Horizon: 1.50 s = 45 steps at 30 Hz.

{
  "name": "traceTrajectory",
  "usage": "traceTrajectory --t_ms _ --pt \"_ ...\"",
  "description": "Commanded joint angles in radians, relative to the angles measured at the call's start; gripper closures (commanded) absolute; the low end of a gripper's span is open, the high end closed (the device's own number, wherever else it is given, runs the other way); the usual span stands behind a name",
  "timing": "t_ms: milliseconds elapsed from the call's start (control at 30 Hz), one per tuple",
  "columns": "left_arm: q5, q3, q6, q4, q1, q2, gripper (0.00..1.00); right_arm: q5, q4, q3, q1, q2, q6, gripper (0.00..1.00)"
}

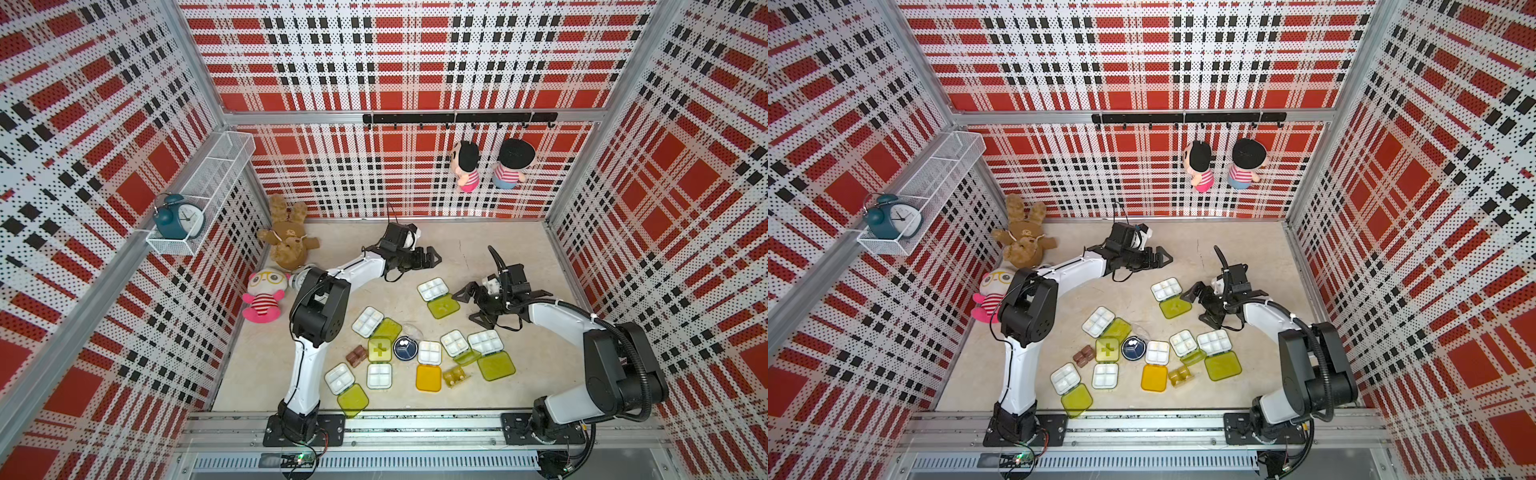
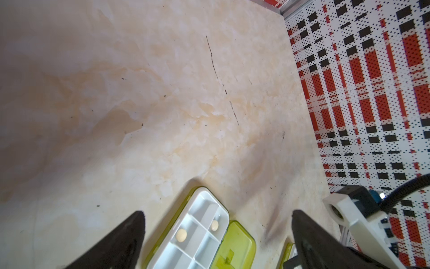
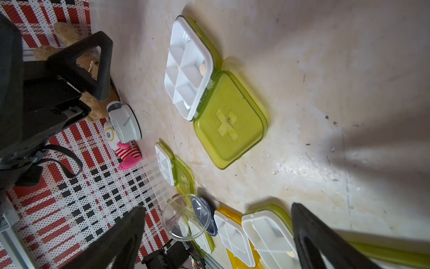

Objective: Close pillboxes
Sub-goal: Close the lid on the pillbox.

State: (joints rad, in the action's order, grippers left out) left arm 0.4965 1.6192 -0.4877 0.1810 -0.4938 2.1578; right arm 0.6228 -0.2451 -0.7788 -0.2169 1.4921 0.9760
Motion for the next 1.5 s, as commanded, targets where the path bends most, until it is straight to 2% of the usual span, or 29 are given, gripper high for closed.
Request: traceTrajectory --t_ms 0,533,1000,1467 --pt "0.034 -0.019 0.014 -0.036 0.007 0.037 0.03 -0.015 0.062 -0.01 -0.014 0.013 0.055 0.0" --pt "0.085 -0.064 -0.013 -0.088 0.006 0.06 0.04 -0.022 0.119 -0.008 -0.033 0.078 0.11 0.0" --pt "0.111 -0.096 -0.023 -0.118 -0.009 0.054 0.14 -0.031 0.152 0.012 -0.05 0.119 0.154 0.0" --pt "0.12 -0.115 -0.037 -0.132 -0.04 0.054 0.17 -0.04 0.309 0.057 -0.053 0.175 0.24 0.0"
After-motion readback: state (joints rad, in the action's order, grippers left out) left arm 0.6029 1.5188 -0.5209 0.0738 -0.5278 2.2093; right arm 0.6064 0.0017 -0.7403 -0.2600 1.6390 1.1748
